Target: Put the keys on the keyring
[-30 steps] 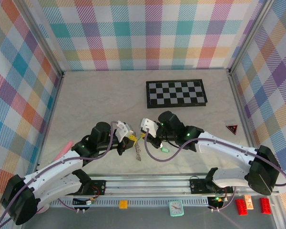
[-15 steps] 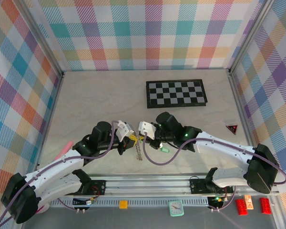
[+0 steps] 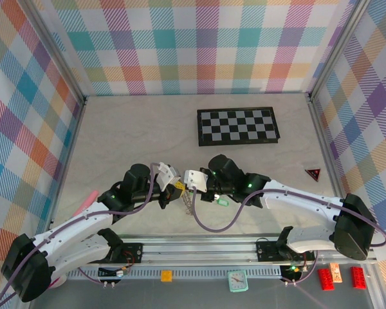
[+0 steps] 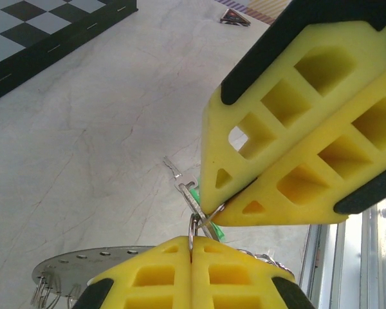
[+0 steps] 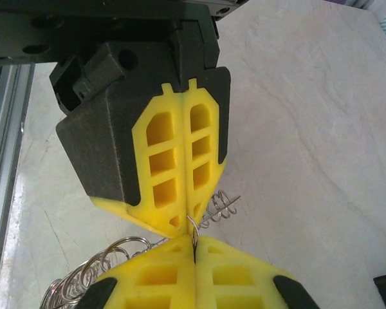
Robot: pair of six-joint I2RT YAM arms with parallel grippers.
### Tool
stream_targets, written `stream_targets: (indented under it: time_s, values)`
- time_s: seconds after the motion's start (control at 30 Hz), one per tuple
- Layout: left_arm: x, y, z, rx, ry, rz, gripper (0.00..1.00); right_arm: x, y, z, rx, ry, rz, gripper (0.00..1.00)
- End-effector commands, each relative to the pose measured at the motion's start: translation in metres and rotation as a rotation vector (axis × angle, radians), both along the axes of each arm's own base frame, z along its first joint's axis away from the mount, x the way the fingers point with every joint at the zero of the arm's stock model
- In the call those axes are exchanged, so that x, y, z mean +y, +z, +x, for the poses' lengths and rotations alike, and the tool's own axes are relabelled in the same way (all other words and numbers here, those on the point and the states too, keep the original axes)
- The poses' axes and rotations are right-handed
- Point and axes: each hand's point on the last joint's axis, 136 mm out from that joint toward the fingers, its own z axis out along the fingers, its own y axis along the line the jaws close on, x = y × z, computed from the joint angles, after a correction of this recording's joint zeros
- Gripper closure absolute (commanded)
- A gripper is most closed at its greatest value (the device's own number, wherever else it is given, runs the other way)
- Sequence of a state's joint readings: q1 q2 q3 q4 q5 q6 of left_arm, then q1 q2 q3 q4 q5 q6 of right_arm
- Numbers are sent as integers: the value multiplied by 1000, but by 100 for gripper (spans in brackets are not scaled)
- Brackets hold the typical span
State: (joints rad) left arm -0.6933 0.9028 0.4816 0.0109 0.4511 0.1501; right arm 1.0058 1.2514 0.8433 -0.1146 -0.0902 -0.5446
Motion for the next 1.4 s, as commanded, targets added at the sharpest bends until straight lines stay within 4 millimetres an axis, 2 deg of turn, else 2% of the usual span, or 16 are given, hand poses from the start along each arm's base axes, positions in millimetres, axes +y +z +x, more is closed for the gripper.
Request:
stream_targets:
  time_s: [0.0,0.23,0.47,0.87,1.0,1.37]
  values:
    - [-4,25,0,-89,-29,-34,100,1,8,-1,-21,6,18,100]
    - [-2,24,0,-210,-40,-11,100,-7,2,-7,182,-84,56,100]
    - [-6,21,-5,-339,-76,14,100,-11,1,-24,322,-32,106,100]
    - [-7,22,-7,-431,-78,22,100,-10,-4,-25,362,-20,129,100]
    - [-8,21,-8,-427,-89,28,100,-9,2,-15,321,-58,161,100]
    - [-10,20,-9,-407,-99,34,100,-5,7,-7,300,-83,196,100]
